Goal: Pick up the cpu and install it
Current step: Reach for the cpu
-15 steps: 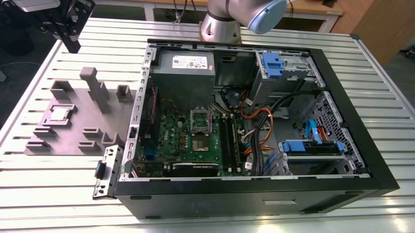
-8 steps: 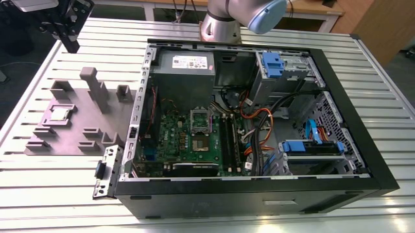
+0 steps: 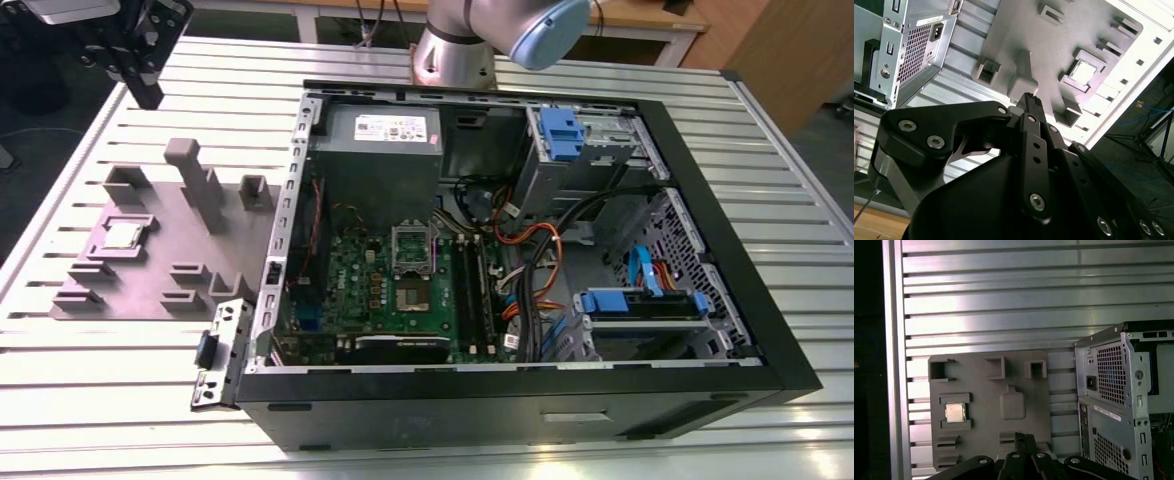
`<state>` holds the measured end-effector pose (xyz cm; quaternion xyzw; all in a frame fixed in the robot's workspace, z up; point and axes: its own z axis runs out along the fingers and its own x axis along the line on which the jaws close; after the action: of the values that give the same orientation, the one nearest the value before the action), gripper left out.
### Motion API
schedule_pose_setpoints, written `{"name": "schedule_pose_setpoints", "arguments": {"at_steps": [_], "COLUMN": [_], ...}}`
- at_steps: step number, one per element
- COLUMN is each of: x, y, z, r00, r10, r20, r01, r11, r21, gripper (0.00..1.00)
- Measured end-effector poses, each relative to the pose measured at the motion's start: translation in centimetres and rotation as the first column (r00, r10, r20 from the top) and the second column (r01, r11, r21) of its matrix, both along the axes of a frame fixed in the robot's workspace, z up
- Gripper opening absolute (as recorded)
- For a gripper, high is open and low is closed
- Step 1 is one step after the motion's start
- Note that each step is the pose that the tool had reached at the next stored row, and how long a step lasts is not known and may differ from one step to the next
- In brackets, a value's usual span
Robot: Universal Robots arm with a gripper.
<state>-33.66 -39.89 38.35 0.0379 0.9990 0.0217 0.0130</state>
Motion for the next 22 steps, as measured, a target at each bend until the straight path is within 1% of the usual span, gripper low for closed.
{"name": "schedule_pose_setpoints", "arguments": {"at_steps": [5, 19, 22], "x": [-0.39, -0.44, -0.98], "y": [0.00, -0.01, 0.00], "z": [-0.06, -0.06, -0.08], "r00": [1.0000, 1.0000, 1.0000], "r10": [0.000, 0.000, 0.000], "r20": [0.0000, -0.0001, -0.0002], "r01": [0.000, 0.000, 0.000], "r11": [1.0000, 1.0000, 1.0000], "r21": [0.0001, 0.0014, 0.0014], "gripper": [0.10, 0.10, 0.10]}}
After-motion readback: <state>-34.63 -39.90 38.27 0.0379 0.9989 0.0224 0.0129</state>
